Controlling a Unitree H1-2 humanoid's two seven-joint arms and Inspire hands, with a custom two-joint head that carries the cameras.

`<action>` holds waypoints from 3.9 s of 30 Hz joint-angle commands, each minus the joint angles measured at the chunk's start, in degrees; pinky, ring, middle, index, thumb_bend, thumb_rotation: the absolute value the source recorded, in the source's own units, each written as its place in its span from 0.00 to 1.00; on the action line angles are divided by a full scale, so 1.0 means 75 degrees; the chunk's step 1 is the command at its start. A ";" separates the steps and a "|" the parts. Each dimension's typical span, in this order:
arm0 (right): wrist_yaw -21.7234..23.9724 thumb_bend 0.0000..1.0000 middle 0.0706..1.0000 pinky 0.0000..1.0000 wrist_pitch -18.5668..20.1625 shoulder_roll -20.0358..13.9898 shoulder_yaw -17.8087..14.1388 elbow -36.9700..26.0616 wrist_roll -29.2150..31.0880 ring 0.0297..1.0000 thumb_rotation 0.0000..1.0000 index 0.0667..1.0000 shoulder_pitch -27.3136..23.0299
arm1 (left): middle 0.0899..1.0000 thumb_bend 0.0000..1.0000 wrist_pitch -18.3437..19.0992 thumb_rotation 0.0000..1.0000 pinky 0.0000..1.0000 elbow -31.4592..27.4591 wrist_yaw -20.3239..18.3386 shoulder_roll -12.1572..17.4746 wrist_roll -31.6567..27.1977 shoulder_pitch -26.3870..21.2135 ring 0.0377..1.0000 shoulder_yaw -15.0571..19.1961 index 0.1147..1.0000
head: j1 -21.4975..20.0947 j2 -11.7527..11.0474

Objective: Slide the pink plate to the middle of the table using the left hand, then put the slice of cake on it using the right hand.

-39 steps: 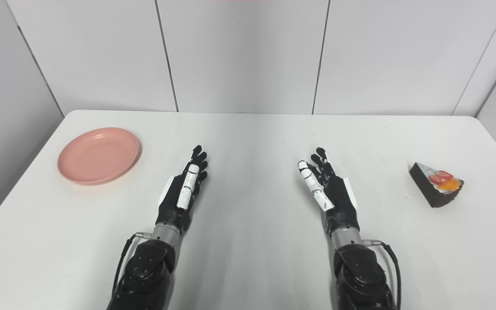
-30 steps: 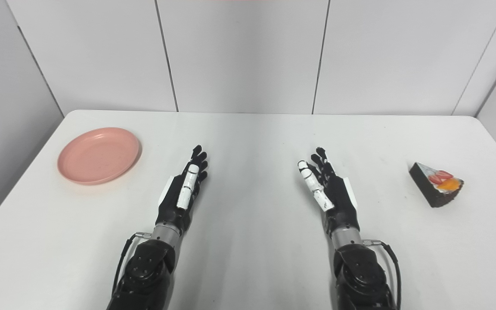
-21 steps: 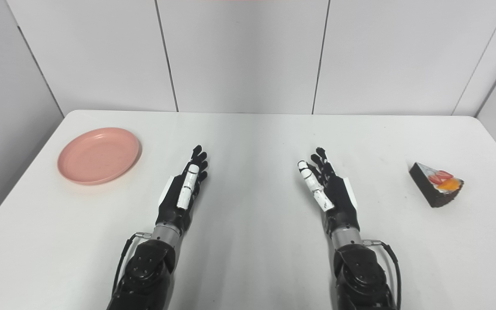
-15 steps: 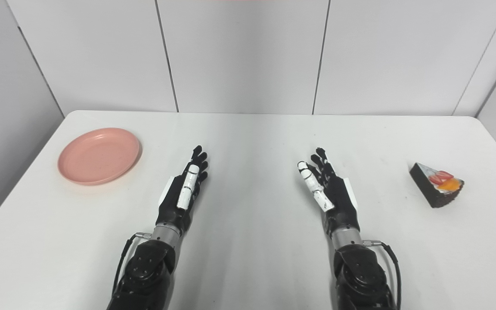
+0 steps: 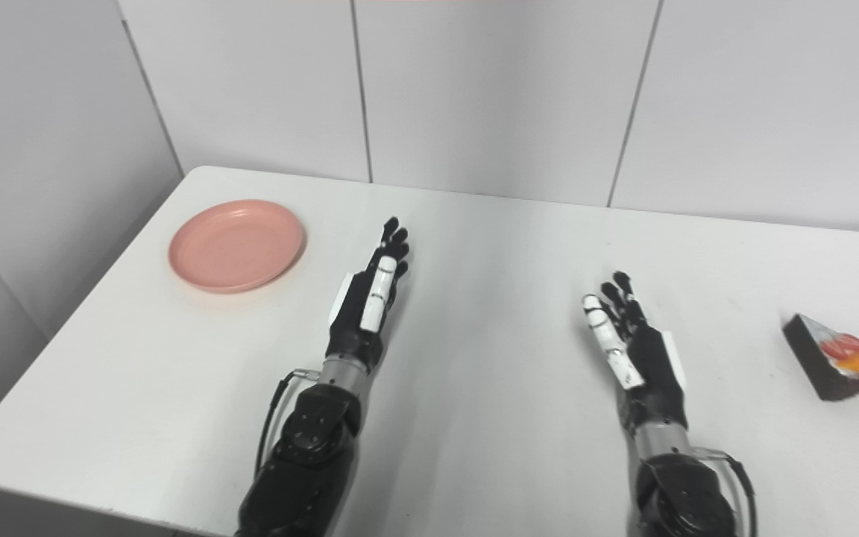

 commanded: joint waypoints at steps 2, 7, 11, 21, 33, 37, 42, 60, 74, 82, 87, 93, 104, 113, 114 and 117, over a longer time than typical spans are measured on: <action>0.0085 0.48 0.94 0.92 -0.0512 -0.0076 -0.0102 0.0011 0.0111 0.91 0.68 0.97 -0.0186 | 0.98 0.62 -0.0602 1.00 0.98 0.0245 0.0662 0.0199 0.0061 -0.0671 0.97 0.0459 0.99 | 0.0123 -0.0084; 0.0174 0.46 0.95 0.93 -0.0655 -0.0073 -0.0176 0.0159 0.0274 0.92 0.66 0.97 -0.0213 | 0.96 0.59 -0.1133 1.00 0.98 0.0773 0.0955 0.0594 0.0066 -0.1127 0.97 0.0833 0.97 | 0.0266 -0.0196; 0.0233 0.45 0.95 0.94 -0.0766 -0.0054 -0.0201 0.0271 0.0357 0.92 0.65 0.97 -0.0243 | 0.93 0.59 -0.1169 1.00 0.99 0.0923 0.1275 0.1053 0.0149 -0.1392 0.95 0.1070 0.93 | 0.0266 -0.0247; 0.0221 0.45 0.95 0.94 -0.1019 -0.0077 -0.0170 0.0492 0.0302 0.91 0.68 0.97 -0.0283 | 0.79 0.67 -0.0899 1.00 0.82 0.1295 0.1953 0.2121 0.0305 -0.1869 0.81 0.1520 0.80 | 0.0343 -0.0332; 0.0233 0.46 0.93 0.93 -0.1160 -0.0054 -0.0237 0.0641 0.0419 0.90 0.66 0.96 -0.0317 | 0.69 0.71 -0.0869 1.00 0.71 0.2344 0.1877 0.3146 -0.0772 -0.2246 0.70 0.2344 0.69 | 0.0443 -0.0349; 0.0228 0.46 0.93 0.92 -0.1227 -0.0084 -0.0215 0.0687 0.0346 0.89 0.69 0.96 -0.0325 | 0.68 0.71 -0.0722 1.00 0.75 0.2593 0.1883 0.3458 -0.0847 -0.2228 0.70 0.2418 0.69 | 0.0463 -0.0359; 0.0272 0.47 0.94 0.93 -0.1111 -0.0090 -0.0243 0.0615 0.0430 0.89 0.69 0.96 -0.0299 | 0.68 0.71 -0.0785 1.00 0.72 0.2904 0.1693 0.3649 -0.1214 -0.2183 0.70 0.2559 0.68 | 0.0484 -0.0350; 0.0242 0.46 0.93 0.93 -0.0939 -0.0095 -0.0240 0.0393 0.0423 0.89 0.67 0.97 -0.0236 | 0.74 0.74 -0.0687 1.00 0.79 0.4169 0.1251 0.3829 -0.1457 -0.2330 0.76 0.2350 0.72 | 0.0568 -0.0327; 0.0187 0.41 0.93 0.93 -0.0691 -0.0117 -0.0226 0.0034 0.0368 0.90 0.63 0.96 -0.0134 | 0.81 0.78 -0.0494 1.00 0.91 0.4774 0.0540 0.3627 -0.1727 -0.2559 0.84 0.2111 0.81 | 0.0630 -0.0296; 0.0199 0.43 0.94 0.94 -0.0792 -0.0129 -0.0235 0.0178 0.0367 0.90 0.66 0.97 -0.0168 | 0.83 0.79 -0.0508 1.00 0.92 0.4925 0.0178 0.3509 -0.1870 -0.2567 0.86 0.1962 0.83 | 0.0639 -0.0299; 0.0213 0.42 0.93 0.93 -0.0770 -0.0126 -0.0228 0.0098 0.0379 0.90 0.63 0.96 -0.0139 | 0.84 0.80 -0.0450 1.00 0.91 0.4935 -0.0317 0.3401 -0.2253 -0.2604 0.87 0.2064 0.84 | 0.0622 -0.0265; 0.0161 0.41 0.92 0.92 -0.0689 -0.0105 -0.0209 -0.0002 0.0327 0.89 0.63 0.95 -0.0132 | 0.83 0.81 -0.0204 1.00 0.89 0.4686 -0.0664 0.3226 -0.2534 -0.2590 0.86 0.2107 0.84 | 0.0610 -0.0251; 0.0186 0.42 0.93 0.93 -0.0669 -0.0094 -0.0173 0.0001 0.0308 0.90 0.65 0.96 -0.0144 | 0.83 0.79 0.0259 1.00 0.88 0.4212 -0.1161 0.3031 -0.2577 -0.2471 0.86 0.1993 0.83 | 0.0587 -0.0257; 0.0125 0.43 0.92 0.92 -0.0613 -0.0028 -0.0195 -0.0049 0.0331 0.89 0.63 0.95 -0.0133 | 0.83 0.79 0.0683 1.00 0.85 0.3537 -0.1490 0.2837 -0.2557 -0.2284 0.85 0.1761 0.82 | 0.0562 -0.0215; 0.0131 0.43 0.92 0.92 -0.0607 -0.0028 -0.0190 -0.0057 0.0328 0.89 0.63 0.95 -0.0131 | 0.83 0.79 0.0738 1.00 0.85 0.3454 -0.1505 0.2809 -0.2548 -0.2265 0.85 0.1739 0.82 | 0.0558 -0.0207; 0.0180 0.43 0.93 0.94 -0.0589 -0.0042 -0.0175 -0.0058 0.0342 0.90 0.65 0.96 -0.0136 | 0.83 0.78 0.0887 1.00 0.84 0.3200 -0.1631 0.2739 -0.2505 -0.2203 0.85 0.1637 0.82 | 0.0557 -0.0204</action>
